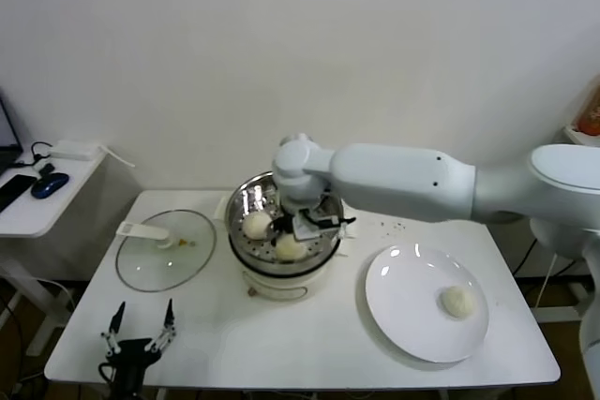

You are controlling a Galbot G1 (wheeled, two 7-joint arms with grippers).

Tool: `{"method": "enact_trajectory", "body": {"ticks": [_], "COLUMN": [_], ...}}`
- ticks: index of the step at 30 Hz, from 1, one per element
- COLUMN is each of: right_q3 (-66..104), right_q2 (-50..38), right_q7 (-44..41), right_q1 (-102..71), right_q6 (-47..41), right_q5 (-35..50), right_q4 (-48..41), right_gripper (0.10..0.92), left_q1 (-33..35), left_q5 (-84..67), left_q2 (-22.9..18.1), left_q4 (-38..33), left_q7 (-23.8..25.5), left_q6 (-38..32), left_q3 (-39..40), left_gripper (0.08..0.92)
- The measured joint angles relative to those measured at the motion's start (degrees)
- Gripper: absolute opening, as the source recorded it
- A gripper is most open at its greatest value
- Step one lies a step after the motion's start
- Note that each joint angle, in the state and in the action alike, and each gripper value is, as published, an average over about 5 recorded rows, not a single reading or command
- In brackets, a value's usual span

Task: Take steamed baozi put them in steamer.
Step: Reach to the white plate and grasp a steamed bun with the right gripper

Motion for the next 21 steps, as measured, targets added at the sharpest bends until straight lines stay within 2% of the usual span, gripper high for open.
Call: {"method": "enact_trajectory", "body": {"ticks": [8,21], "right_q3": [-4.3,-17.5], "right_q2": [-5.5,-19.8], "right_q7": [0.9,4.8], "right_q1": [7.8,16.4], "right_q6": [-5.1,-22.7], "right_q5": [9.9,33.0], "right_q4": [-0.3,-2.4], "right_gripper": [0.823,0.823], "left_q1": [-0.1,-0.3], "left_q5": [0.0,0.3], "left_q2": [0.1,0.6], "left_q4": [-0.4,-1.3], "left_q7": [0.0,0.3], "left_q6": [0.0,0.3], "left_q3": [0.1,0.7], "left_gripper": [0.823,0.823]}}
